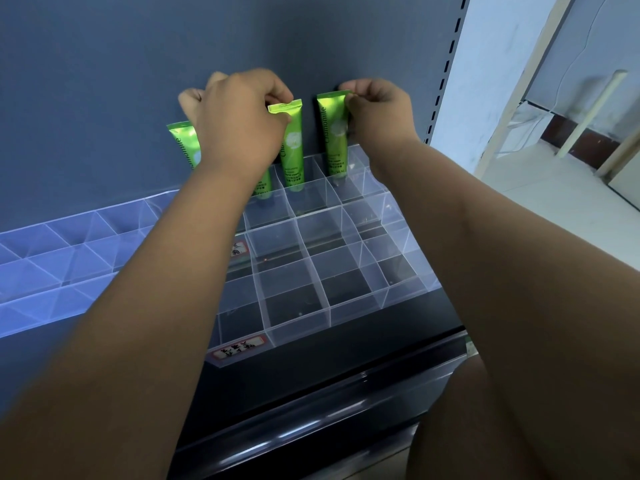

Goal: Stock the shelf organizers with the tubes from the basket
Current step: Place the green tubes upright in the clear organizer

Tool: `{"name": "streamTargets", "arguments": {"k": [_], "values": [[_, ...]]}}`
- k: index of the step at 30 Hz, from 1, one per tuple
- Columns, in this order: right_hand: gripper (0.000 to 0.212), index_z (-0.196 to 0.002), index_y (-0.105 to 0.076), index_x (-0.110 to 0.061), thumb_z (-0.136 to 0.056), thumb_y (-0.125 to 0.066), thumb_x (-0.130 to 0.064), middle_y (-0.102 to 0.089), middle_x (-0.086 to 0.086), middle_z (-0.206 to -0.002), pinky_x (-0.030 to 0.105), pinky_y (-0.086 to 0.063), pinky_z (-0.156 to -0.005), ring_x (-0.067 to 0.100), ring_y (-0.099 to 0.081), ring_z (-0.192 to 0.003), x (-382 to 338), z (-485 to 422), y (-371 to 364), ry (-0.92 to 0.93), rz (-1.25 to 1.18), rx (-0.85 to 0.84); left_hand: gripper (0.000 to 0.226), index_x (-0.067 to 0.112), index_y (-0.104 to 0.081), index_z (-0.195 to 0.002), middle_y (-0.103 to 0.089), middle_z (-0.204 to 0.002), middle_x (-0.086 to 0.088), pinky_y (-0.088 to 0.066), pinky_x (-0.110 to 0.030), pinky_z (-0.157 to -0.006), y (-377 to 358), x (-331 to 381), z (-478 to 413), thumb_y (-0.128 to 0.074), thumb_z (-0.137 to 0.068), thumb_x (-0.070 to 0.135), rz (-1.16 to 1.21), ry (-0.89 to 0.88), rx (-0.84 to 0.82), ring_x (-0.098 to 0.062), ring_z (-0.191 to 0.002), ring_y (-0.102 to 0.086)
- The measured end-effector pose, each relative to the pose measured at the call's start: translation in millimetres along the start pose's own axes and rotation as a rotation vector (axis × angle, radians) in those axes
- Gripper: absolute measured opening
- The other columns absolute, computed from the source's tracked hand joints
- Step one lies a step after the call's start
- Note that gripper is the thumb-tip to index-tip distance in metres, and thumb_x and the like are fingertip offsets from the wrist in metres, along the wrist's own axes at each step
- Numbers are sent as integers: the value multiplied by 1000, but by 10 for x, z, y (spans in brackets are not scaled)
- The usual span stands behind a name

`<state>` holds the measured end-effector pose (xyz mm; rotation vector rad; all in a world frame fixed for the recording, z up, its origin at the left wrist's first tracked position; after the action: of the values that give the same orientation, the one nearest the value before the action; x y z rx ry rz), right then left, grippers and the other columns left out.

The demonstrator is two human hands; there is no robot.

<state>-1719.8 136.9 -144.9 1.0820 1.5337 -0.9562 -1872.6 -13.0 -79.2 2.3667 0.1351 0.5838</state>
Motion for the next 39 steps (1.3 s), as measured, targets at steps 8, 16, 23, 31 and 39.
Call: {"name": "streamTargets", "arguments": {"k": [8,16,23,31,39], "values": [[25,-89,-70,-16,-98,-53,-1,-71,11,-86,36,-58,-64,20,-65,-61,41,-31,14,-26,16,43,16,39,-72,-96,-64,-84,21,-24,-38,-90,3,-46,1,-71,-83,31,14,-2,12,-10,-109,-56],[23,-89,-71,-18,-94,-53,-4,-75,7,-88,54,-62,-71,21,-72,-64,56,-53,36,-32,93,67,21,37,-73,-103,-67,-87,17,-21,-36,-91,13,-1,15,-69,-84,30,-41,-48,32,-12,-113,-50],[23,-87,-70,-21,-92,-53,-6,-75,6,-89,52,-63,-71,23,-75,-68,36,-51,36,-17,160,77,29,32,-74,-107,-66,-87,8,-28,-43,-93,44,57,18,-64,-82,21,-154,-112,40,-21,-115,-49],[18,-78,-60,-25,-89,-53,-13,-71,3,-81,53,-61,-79,29,-73,-84,-2,50,37,-29,225,81,23,31,-73,-104,-71,-99,11,-28,-43,-91,21,98,31,-66,-83,23,-150,-149,34,-22,-113,-49],[15,-109,-55,-16,-94,-56,-20,-64,1,-101,40,-53,-86,22,-60,-91,-74,171,-48,30,403,28,25,31,-73,-107,-73,-103,12,-27,-44,-93,25,108,39,-63,-86,24,-129,-171,17,-21,-114,-50]]}}
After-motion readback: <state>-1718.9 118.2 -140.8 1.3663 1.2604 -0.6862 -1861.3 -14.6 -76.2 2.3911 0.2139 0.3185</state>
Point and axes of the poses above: each hand's wrist, its own z-axis away from the middle knuckle, its own y-axis out of the back of the hand, x = y × z, the point moved 9 cm from there along -z, towards the middle knuckle
